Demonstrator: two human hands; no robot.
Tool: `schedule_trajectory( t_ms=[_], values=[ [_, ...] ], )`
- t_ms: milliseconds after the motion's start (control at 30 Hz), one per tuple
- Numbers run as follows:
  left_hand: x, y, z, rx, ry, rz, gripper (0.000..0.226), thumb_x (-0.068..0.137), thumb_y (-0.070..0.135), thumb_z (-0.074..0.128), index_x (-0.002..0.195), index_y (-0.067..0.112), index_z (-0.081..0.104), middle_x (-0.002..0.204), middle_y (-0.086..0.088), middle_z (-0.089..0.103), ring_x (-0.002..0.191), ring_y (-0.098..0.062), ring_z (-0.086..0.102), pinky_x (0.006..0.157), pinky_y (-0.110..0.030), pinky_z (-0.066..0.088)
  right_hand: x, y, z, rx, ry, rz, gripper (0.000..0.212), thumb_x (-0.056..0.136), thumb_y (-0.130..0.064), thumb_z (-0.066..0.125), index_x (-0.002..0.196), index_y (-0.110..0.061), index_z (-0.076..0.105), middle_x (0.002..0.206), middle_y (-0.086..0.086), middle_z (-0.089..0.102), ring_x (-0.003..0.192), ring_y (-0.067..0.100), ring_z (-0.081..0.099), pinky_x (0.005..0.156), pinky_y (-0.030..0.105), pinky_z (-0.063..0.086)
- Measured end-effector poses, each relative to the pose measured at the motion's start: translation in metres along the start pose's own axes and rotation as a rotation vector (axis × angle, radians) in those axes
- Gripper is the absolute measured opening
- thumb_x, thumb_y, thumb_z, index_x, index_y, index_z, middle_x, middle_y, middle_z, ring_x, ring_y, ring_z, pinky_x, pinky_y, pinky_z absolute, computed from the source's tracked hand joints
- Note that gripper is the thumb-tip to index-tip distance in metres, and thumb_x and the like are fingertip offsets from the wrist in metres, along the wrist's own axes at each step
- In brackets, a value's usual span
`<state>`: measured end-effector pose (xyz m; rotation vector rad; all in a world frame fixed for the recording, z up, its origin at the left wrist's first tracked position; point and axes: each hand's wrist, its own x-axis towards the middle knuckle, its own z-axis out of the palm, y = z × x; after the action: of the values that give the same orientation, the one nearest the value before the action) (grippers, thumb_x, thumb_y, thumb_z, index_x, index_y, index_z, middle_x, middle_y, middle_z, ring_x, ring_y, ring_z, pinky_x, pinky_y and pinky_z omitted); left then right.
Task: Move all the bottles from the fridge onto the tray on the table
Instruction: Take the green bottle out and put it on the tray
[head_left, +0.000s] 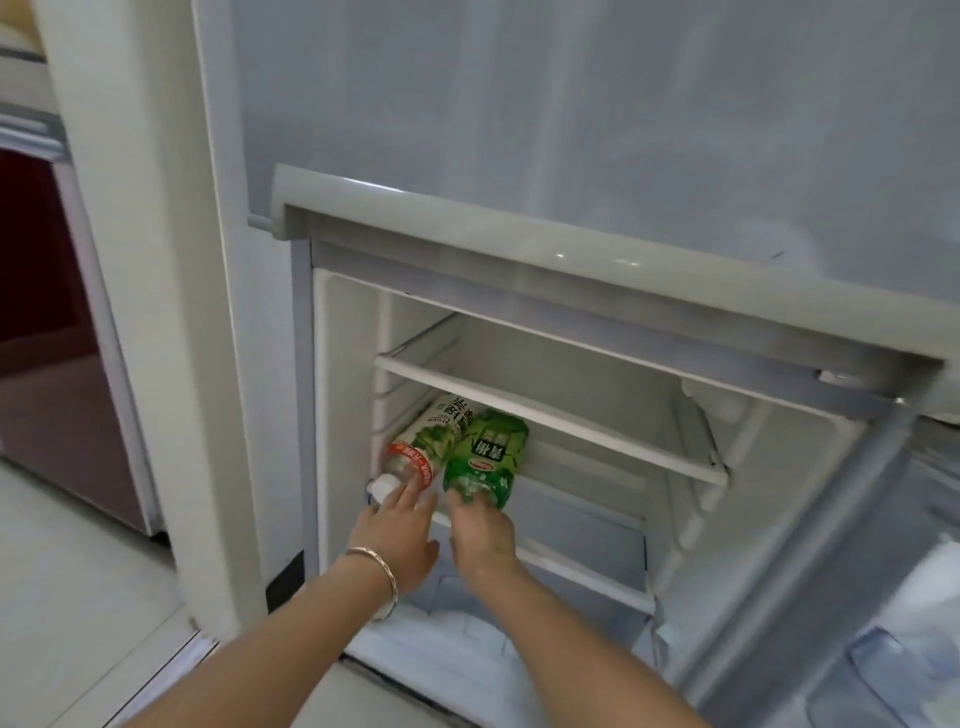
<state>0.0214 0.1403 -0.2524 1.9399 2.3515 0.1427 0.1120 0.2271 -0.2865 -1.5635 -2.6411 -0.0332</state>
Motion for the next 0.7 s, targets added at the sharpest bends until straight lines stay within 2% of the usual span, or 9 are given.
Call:
schedule_trajectory(
  t_ms=[67,133,167,200,333,467,533,600,700],
  values=[
    [-0.003,-0.001,-0.002,-0.015,0.008,-0.009,0.073,0.094,0.036,0.048,0.154,0.018,0.012,0.164,-0.003,-0.001,0.149,-0.023,0.014,0.117,-0.042,0.026,-0.014,0.003,-0.002,-0.062,0.102,0.011,0.045,0.087,-0.004,0.061,0.129,-0.016,0.047,0.115,0.019,0.062,0.096,0.032,0.065,0.071,0.037,0.053],
    [-0.005,0.003,-0.010,-0.033,0.026,-0.008,0.079,0.092,0.034,0.053,0.154,0.018,0.007,0.164,-0.005,-0.001,0.149,-0.024,0.015,0.117,-0.042,0.027,-0.023,0.009,-0.018,-0.099,0.140,-0.007,0.050,0.065,-0.002,0.079,0.109,-0.016,0.060,0.090,0.013,0.069,0.068,0.025,0.067,0.051,0.030,0.050],
    [-0.007,0.006,-0.015,-0.044,0.035,-0.006,0.081,0.091,0.033,0.054,0.155,0.017,0.006,0.164,-0.005,0.001,0.149,-0.025,0.015,0.117,-0.043,0.027,-0.027,0.013,-0.032,-0.109,0.163,-0.004,0.049,0.055,-0.001,0.083,0.097,-0.018,0.064,0.077,0.008,0.069,0.056,0.022,0.064,0.044,0.027,0.046],
    [-0.008,0.010,-0.021,-0.050,0.046,0.001,0.083,0.091,0.031,0.056,0.155,0.017,0.005,0.163,-0.006,0.002,0.149,-0.026,0.015,0.117,-0.043,0.026,-0.031,0.017,-0.048,-0.117,0.192,0.000,0.045,0.055,-0.001,0.083,0.091,-0.020,0.064,0.073,0.005,0.067,0.054,0.021,0.063,0.043,0.027,0.044],
    [-0.022,0.033,-0.057,-0.116,0.108,0.064,0.089,0.086,0.026,0.064,0.153,0.014,0.007,0.163,-0.009,0.006,0.148,-0.028,0.020,0.115,-0.042,0.028,-0.065,0.030,-0.113,-0.089,0.225,-0.094,0.040,0.084,0.002,0.059,0.116,-0.020,0.052,0.104,0.010,0.063,0.090,0.031,0.065,0.070,0.036,0.049],
    [-0.041,0.053,-0.097,-0.259,0.107,0.159,0.108,0.071,0.025,0.079,0.152,0.011,0.009,0.159,-0.011,0.018,0.142,-0.030,0.033,0.113,-0.041,0.035,-0.110,0.037,-0.176,-0.057,0.173,-0.184,0.033,0.089,-0.017,0.060,0.118,-0.027,0.048,0.111,0.010,0.063,0.097,0.034,0.063,0.073,0.037,0.045],
    [-0.054,0.060,-0.115,-0.335,0.118,0.209,0.119,0.062,0.032,0.084,0.151,0.013,0.009,0.153,-0.011,0.032,0.133,-0.029,0.044,0.108,-0.038,0.040,-0.134,0.040,-0.216,-0.066,0.151,-0.221,0.030,0.088,-0.025,0.061,0.116,-0.027,0.051,0.112,0.008,0.065,0.100,0.033,0.062,0.076,0.037,0.045],
    [-0.076,0.070,-0.137,-0.448,0.168,0.250,0.107,0.060,0.032,0.086,0.144,0.014,0.024,0.135,-0.009,0.054,0.117,-0.026,0.057,0.097,-0.034,0.047,-0.161,0.040,-0.257,-0.063,0.137,-0.243,0.031,0.085,-0.030,0.065,0.114,-0.024,0.053,0.112,0.006,0.067,0.100,0.031,0.062,0.072,0.034,0.041],
    [-0.100,0.081,-0.172,-0.566,0.214,0.315,0.075,0.064,0.023,0.084,0.128,0.013,0.045,0.116,-0.003,0.066,0.103,-0.024,0.063,0.088,-0.032,0.050,-0.189,0.041,-0.305,-0.015,0.073,-0.195,0.037,0.079,-0.029,0.070,0.112,-0.023,0.053,0.107,0.003,0.065,0.099,0.030,0.062,0.074,0.032,0.043]
  ],
)
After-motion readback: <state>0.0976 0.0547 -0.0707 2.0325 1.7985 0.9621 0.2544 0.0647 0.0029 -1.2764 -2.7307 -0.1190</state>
